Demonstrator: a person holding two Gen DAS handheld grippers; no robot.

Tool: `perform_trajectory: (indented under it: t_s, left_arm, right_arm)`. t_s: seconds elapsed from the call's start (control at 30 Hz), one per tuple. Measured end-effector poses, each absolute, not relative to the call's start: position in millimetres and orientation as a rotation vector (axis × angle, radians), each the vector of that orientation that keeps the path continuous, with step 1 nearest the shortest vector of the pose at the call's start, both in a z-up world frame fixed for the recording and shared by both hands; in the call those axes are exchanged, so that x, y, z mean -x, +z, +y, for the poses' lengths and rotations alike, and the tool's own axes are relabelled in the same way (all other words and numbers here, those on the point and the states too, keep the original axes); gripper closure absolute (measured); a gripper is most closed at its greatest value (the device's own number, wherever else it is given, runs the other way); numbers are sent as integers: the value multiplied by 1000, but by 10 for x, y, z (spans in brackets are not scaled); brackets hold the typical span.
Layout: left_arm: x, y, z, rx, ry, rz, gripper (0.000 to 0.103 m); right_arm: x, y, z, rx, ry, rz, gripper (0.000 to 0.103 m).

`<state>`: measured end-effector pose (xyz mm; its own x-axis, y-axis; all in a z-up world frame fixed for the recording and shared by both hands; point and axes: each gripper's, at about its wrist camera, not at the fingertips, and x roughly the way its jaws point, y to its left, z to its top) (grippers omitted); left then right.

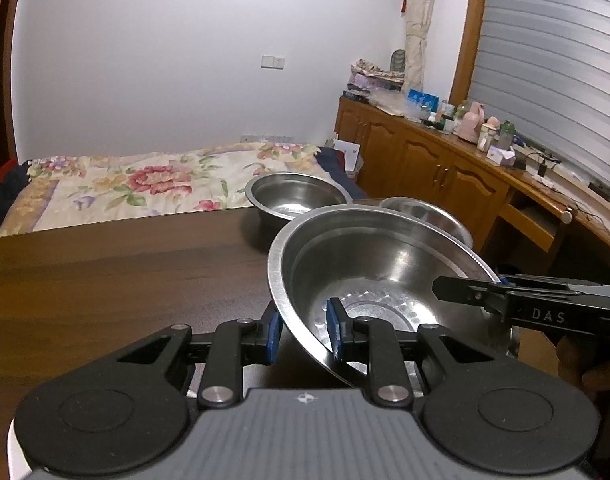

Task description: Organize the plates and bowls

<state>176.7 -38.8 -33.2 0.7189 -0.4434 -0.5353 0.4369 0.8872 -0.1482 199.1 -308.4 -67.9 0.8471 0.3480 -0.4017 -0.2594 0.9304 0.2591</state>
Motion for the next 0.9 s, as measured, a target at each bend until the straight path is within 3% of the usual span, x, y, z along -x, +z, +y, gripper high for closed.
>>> perform_trajectory:
  t_s: [0.9]
  left_arm:
    - [-1163, -446, -297, 14, -523, 612, 77]
  right_arm:
    - [-1597, -745, -3085, -193, 335, 516, 76]
